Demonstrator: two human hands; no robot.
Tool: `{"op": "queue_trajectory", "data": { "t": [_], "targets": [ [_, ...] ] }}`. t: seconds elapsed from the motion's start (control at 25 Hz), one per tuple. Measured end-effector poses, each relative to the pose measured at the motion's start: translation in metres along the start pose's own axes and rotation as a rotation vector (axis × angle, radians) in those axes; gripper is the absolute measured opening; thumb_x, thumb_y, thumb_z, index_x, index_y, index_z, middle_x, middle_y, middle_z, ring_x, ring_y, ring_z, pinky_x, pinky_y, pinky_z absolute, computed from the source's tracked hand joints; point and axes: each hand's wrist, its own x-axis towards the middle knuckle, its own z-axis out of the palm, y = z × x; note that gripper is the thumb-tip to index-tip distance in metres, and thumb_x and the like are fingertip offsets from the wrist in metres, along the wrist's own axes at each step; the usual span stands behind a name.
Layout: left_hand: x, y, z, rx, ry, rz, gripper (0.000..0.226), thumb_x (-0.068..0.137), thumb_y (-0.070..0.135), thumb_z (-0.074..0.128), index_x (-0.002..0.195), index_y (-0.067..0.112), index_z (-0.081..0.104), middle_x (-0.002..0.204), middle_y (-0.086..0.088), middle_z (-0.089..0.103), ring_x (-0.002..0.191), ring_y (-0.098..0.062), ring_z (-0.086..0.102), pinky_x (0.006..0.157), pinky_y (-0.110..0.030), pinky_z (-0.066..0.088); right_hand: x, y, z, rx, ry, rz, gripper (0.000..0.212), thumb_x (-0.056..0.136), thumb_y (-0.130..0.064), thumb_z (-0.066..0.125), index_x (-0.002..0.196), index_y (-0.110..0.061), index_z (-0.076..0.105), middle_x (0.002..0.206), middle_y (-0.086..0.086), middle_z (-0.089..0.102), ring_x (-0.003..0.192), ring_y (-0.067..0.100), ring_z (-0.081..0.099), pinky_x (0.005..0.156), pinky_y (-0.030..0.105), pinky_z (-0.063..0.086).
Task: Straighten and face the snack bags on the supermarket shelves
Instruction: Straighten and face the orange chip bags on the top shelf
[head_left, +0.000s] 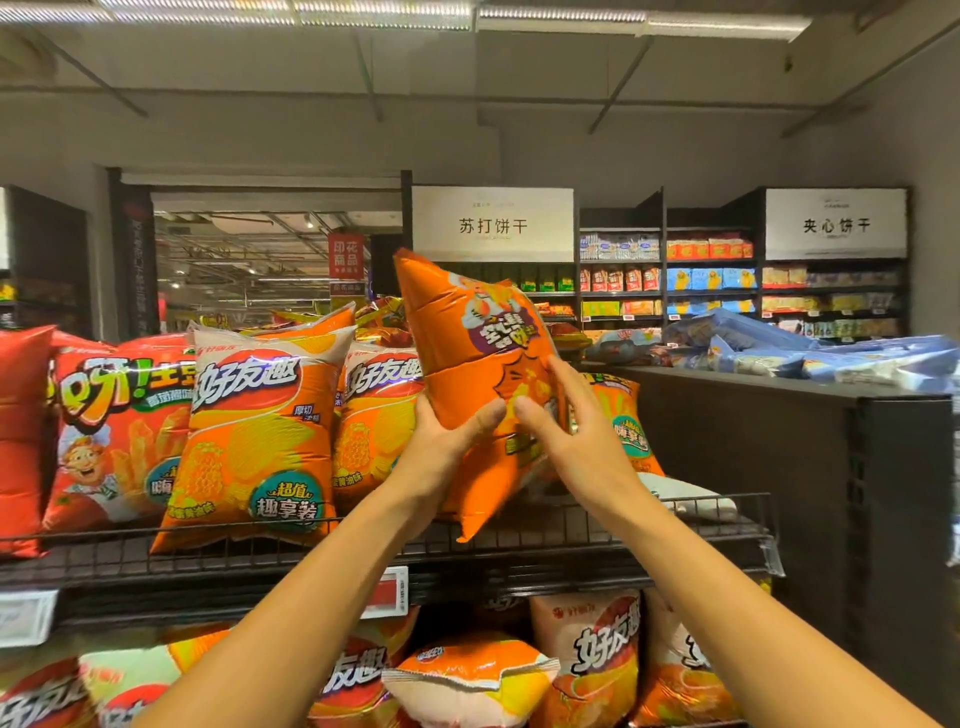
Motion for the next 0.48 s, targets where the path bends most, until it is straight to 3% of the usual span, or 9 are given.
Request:
{"op": "queue_trajectory", "data": {
  "t": [0.08, 0.24, 0.36, 0.48],
  "targets": [
    [0.001, -0.002, -0.007, -0.062, 0.015, -0.012, 0.128, 0.032, 0.055, 0.096, 0.141, 0.021, 0.038, 0.125, -0.006, 0.068, 0.109, -0.027, 0.068, 0.092, -0.051, 0.055, 0.004, -0.001, -0.006, 0.002, -0.005, -0.042, 0.05, 0.098, -0.033, 0.061, 0.146, -0.032, 0.045, 0.151, -0.009, 0.043, 0.14, 0.009, 0.039, 0.117, 0.047, 0.035],
    [-0.003, -0.001, -0.023, -0.125, -0.072, -0.07, 0.121, 0.038, 0.05, 0.097, 0.141, 0.017, 0.043, 0.124, -0.012, 0.069, 0.108, -0.031, 0.069, 0.079, -0.043, 0.058, 0.008, 0.002, -0.021, 0.036, -0.022, -0.023, 0.043, 0.099, -0.023, 0.06, 0.139, -0.033, 0.047, 0.14, -0.009, 0.052, 0.126, 0.008, 0.052, 0.106, 0.046, 0.047],
    [-0.007, 0.003, -0.032, -0.142, -0.179, -0.121, 0.116, 0.045, 0.051, 0.094, 0.144, 0.016, 0.043, 0.128, -0.015, 0.066, 0.11, -0.032, 0.067, 0.08, -0.042, 0.058, 0.011, 0.009, -0.03, 0.068, -0.074, 0.132, 0.078, 0.086, -0.048, 0.067, 0.152, -0.03, 0.028, 0.153, -0.002, 0.039, 0.133, 0.012, 0.043, 0.103, 0.035, 0.042],
    [-0.011, 0.007, -0.035, -0.131, -0.25, -0.138, 0.118, 0.042, 0.051, 0.094, 0.143, 0.016, 0.045, 0.127, -0.015, 0.066, 0.107, -0.03, 0.069, 0.078, -0.04, 0.059, 0.01, 0.015, -0.033, 0.222, -0.22, 0.269, 0.133, 0.048, -0.081, 0.076, 0.156, -0.031, 0.016, 0.15, -0.004, 0.044, 0.133, 0.013, 0.047, 0.104, 0.036, 0.043]
  ]
}}
